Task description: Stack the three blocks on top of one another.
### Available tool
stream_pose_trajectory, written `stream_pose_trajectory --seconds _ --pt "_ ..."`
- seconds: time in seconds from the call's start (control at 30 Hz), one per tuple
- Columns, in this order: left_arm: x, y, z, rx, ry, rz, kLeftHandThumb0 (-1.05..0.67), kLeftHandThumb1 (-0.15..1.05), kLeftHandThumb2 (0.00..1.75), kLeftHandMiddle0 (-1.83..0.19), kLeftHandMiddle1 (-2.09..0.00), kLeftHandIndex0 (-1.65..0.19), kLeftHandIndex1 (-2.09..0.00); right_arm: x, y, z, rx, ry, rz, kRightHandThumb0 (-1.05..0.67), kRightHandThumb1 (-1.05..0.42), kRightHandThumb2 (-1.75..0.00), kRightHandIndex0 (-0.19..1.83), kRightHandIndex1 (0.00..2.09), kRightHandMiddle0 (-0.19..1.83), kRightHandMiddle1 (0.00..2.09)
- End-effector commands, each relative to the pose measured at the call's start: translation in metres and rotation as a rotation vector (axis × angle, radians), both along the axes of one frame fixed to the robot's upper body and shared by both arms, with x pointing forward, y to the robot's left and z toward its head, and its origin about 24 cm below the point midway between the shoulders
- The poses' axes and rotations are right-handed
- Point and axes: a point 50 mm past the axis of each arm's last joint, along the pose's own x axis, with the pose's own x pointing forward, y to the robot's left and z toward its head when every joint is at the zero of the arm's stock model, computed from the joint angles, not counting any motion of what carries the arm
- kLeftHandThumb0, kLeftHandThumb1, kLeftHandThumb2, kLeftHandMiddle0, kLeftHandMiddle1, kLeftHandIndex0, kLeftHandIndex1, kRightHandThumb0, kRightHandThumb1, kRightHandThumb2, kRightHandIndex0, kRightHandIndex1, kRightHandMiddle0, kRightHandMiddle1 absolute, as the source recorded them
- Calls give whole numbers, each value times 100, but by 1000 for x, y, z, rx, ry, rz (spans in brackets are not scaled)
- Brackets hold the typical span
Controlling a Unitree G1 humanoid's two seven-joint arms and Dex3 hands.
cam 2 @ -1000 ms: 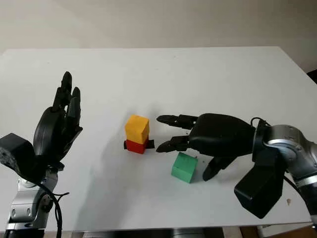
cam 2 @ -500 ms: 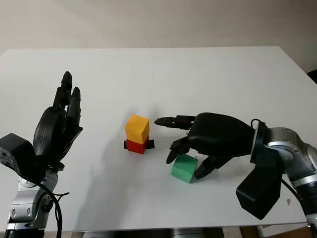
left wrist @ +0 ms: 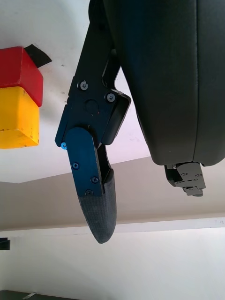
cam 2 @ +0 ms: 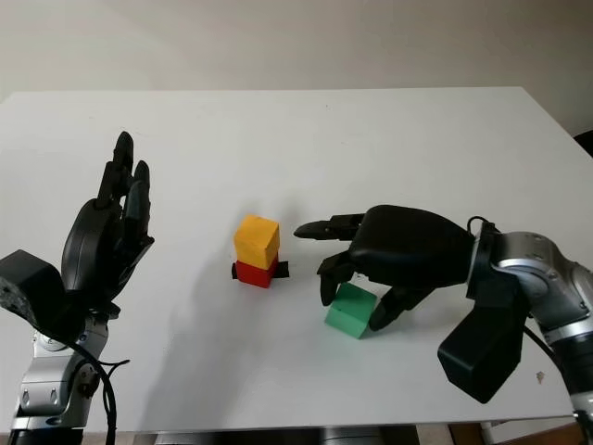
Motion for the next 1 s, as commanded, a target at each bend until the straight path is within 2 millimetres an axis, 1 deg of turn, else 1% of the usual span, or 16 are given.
stream_pose_trajectory --seconds 0.0,0.13,0.23,0.37,0.4,0.5,0.57,0.67,0.77,0.9,0.97 --pt "0 -1 1 -5 -5 -4 -76 105 60 19 -3 19 0 6 1 15 9 -31 -9 -45 -78 -5 31 10 75 99" --pt "0 -2 1 -5 -7 -6 -78 105 60 19 -3 19 0 16 2 39 55 -25 -57 -47 -81 -6 33 9 72 98" --pt "1 -2 1 -7 -8 -6 -79 105 60 19 -2 19 0 24 4 61 60 -25 -81 -43 -84 -6 34 8 66 103" --pt "1 -3 1 -5 -14 -7 -79 105 60 19 -2 19 0 37 9 91 62 -50 -108 -41 -85 -6 35 8 67 103" --pt "2 -4 1 -6 -14 -7 -79 105 61 19 -2 19 0 41 10 99 68 -55 -117 -40 -85 -5 35 7 70 100" --pt "2 -5 1 -11 -15 -7 -80 105 61 19 -2 19 0 52 13 121 96 -60 -152 -38 -80 -5 38 7 84 78" --pt "2 -6 1 -14 -14 -5 -80 105 60 19 -2 19 0 58 17 134 116 -56 -159 -35 -79 -5 38 6 88 70" --pt "3 -6 1 -14 -17 0 -80 105 61 19 -2 19 0 62 29 151 121 -91 -144 -38 -77 -5 39 6 92 67" --pt "4 -5 1 -17 -21 7 -81 105 61 19 -3 19 -1 64 45 164 123 -130 -118 -39 -76 -5 40 6 95 67" --pt "5 -5 0 -24 -19 9 -82 105 60 19 -4 19 -2 63 67 178 119 -187 -50 -42 -75 -5 41 6 99 69" --pt "5 -5 0 -23 -17 9 -82 105 60 19 -4 19 -3 61 77 181 121 -215 -12 -43 -75 -5 41 6 97 76"
